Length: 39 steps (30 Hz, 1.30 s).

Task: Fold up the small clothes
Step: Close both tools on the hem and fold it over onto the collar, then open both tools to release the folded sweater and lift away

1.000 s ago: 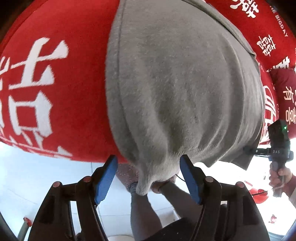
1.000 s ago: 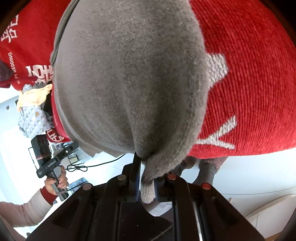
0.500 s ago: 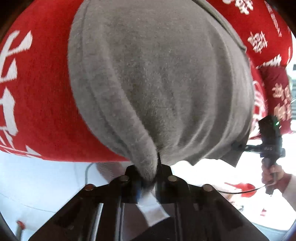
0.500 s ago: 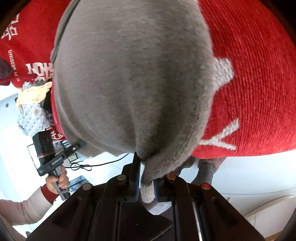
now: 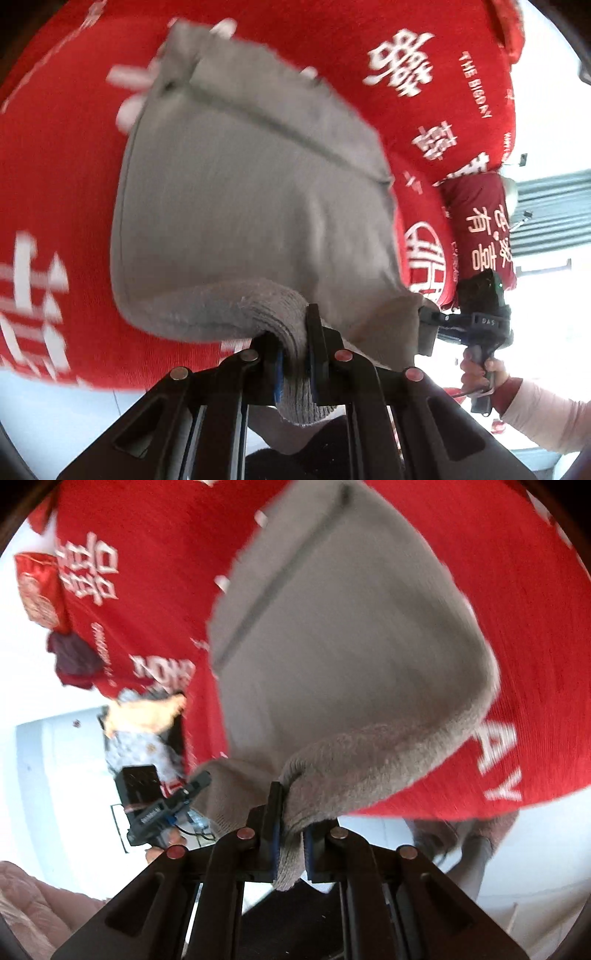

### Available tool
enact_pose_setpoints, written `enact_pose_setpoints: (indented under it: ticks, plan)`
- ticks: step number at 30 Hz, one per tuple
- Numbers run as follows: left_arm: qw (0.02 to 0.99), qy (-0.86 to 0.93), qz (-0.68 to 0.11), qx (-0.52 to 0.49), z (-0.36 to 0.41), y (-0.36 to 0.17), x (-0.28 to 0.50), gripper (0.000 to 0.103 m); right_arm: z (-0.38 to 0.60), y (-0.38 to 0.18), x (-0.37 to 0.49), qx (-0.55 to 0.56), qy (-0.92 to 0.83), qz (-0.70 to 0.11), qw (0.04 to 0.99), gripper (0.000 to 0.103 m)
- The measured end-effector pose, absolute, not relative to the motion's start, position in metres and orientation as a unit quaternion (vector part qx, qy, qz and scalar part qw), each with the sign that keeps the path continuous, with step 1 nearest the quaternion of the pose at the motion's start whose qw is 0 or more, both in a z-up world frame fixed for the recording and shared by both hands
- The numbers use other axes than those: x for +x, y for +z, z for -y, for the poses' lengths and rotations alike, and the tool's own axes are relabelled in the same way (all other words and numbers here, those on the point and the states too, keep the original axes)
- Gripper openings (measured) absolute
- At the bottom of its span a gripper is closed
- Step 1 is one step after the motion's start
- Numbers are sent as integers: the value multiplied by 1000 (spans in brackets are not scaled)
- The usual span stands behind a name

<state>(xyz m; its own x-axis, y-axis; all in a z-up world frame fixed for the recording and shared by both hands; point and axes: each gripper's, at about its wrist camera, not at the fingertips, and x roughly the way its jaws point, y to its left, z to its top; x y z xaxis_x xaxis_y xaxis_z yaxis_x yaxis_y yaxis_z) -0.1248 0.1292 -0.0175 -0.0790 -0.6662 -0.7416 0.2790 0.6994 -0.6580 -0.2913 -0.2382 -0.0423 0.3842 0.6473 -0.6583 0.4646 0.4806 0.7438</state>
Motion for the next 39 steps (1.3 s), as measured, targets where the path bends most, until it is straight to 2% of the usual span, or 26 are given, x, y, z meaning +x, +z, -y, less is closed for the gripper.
enact_pose_setpoints:
  ticks: [5, 11, 18, 25, 31, 33, 39]
  plan:
    - [682, -359, -614, -169, -131, 6, -77, 11, 257, -8, -258, 526, 79, -486, 693, 8]
    - [718, -324, -587, -188, -120, 22, -9, 11, 291, 10, -192, 508, 104, -475, 711, 8]
    - [748, -286, -568, -190, -93, 18, 67, 11, 339, 6, -86, 503, 117, -468, 717, 8]
    - [758, -231, -583, -180, -56, -33, 141, 11, 377, -42, 4, 487, 100, -511, 701, 8]
    - [748, -179, -616, -170, -42, -86, 160, 11, 398, -104, 25, 483, 52, -557, 674, 8]
    - [744, -170, -625, -165, -39, -93, 161, 16, 401, -118, 25, 484, 38, -568, 665, 8]
    - [752, -169, -627, -111, -24, -80, 159, 17, 401, -117, 28, 488, 30, -569, 661, 13]
